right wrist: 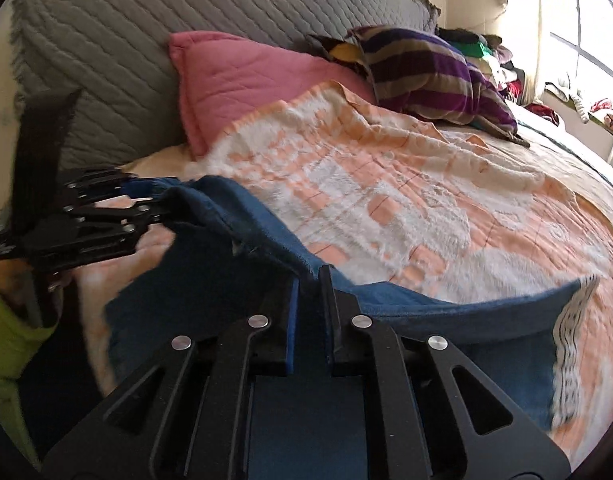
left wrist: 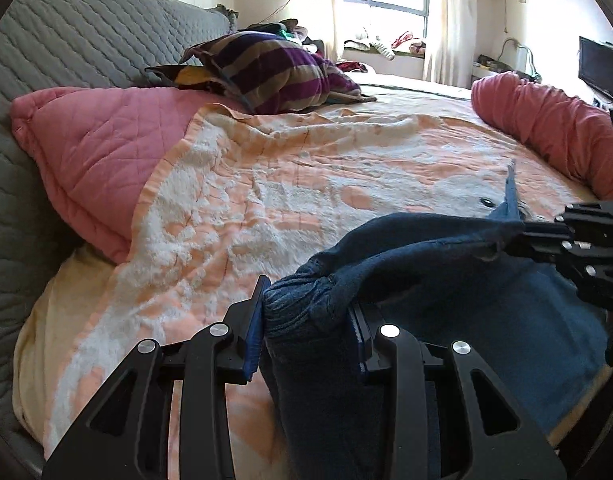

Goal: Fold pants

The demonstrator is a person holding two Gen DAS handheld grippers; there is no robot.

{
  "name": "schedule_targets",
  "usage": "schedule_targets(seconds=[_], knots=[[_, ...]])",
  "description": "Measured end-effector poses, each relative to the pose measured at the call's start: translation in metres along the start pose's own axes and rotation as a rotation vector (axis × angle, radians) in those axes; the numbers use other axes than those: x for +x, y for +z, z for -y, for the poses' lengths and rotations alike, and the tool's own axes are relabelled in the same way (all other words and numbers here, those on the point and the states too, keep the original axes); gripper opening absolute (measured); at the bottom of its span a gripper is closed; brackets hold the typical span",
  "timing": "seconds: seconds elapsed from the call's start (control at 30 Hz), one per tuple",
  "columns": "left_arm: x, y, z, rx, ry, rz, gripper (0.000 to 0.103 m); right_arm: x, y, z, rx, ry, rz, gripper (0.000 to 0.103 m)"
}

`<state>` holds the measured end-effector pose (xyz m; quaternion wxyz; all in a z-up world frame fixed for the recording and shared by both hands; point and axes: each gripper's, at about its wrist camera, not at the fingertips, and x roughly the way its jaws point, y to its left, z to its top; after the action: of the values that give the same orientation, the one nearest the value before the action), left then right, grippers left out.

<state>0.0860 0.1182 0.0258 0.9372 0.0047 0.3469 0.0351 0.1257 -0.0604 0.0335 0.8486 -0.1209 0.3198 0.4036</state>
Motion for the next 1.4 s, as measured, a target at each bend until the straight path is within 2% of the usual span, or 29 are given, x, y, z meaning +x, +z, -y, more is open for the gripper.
schedule_targets(seconds=[0.2, 0.43, 0.63, 0.93, 1.03, 1.07, 1.1, 1.2, 1.27, 1.4], knots=[[-0.030, -0.031, 0.004, 0.002, -0.030, -0.021, 0.033, -0.036, -0.039, -0.035, 0.026, 0.053, 0.007, 0.005], [-0.039, -0.054, 0.005, 0.007, -0.019, -0.078, 0.033, -0.045, -0.072, -0.074, 0.005, 0.081, -0.015, 0.005], [-0.045, -0.072, 0.003, 0.012, -0.008, -0.124, 0.034, -0.044, -0.085, -0.091, -0.013, 0.086, -0.040, 0.005], [-0.049, -0.090, -0.005, 0.013, 0.013, -0.195, 0.045, -0.032, -0.104, -0.102, -0.037, 0.095, -0.100, 0.005], [-0.055, -0.097, -0.011, 0.000, 0.016, -0.209, 0.045, -0.033, -0.105, -0.103, -0.038, 0.110, -0.098, 0.005], [-0.059, -0.100, -0.014, 0.000, 0.037, -0.210, 0.045, -0.032, -0.106, -0.104, -0.045, 0.108, -0.100, 0.005], [-0.063, -0.101, -0.018, -0.005, 0.052, -0.207, 0.045, -0.033, -0.106, -0.105, -0.048, 0.108, -0.102, 0.005], [-0.079, -0.096, -0.027, -0.040, 0.061, -0.178, 0.033, -0.033, -0.109, -0.105, -0.050, 0.116, -0.112, 0.005], [-0.088, -0.087, -0.026, -0.053, 0.051, -0.148, 0.032, -0.033, -0.111, -0.106, -0.049, 0.122, -0.120, 0.005], [-0.083, -0.061, -0.001, -0.035, -0.048, -0.109, 0.032, -0.032, -0.113, -0.108, -0.059, 0.123, -0.135, 0.005]])
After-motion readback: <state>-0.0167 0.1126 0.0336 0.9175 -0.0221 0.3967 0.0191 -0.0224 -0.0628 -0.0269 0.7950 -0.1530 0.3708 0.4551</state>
